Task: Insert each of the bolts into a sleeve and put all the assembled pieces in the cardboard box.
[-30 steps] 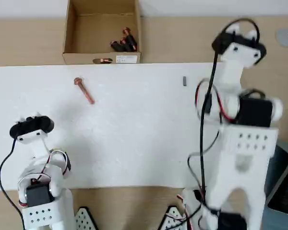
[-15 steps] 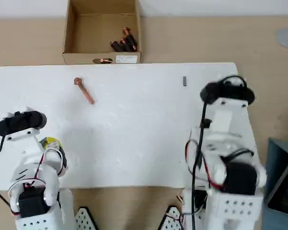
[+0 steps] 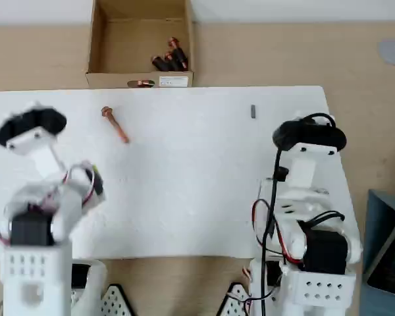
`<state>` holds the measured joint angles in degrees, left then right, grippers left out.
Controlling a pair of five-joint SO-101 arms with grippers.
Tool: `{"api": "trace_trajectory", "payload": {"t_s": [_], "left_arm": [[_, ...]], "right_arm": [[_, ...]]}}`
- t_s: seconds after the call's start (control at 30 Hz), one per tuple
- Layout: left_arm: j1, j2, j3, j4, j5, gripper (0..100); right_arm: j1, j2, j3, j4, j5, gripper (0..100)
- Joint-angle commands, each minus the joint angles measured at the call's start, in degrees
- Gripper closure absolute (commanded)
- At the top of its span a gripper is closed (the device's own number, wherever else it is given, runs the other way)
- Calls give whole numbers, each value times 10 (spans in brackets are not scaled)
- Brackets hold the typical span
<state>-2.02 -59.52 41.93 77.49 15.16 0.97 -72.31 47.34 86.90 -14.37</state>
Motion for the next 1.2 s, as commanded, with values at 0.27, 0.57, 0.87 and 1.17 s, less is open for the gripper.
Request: {"api": "trace_trajectory", "payload": {"t_s": [0.27,0.57,0.87,1.17], "left_arm": [[5,396,-266,-42,77,998],[8,596,-413,-77,78,948],[5,756,-566,-75,80,875],[-23,880,-665,-70,77,874]], "right_arm": [[9,-7,0,-14,-34,989],[63,-7,1,-15,-35,989],[90,-7,0,-15,-34,989],[90,-7,0,-15,-33,989]]}}
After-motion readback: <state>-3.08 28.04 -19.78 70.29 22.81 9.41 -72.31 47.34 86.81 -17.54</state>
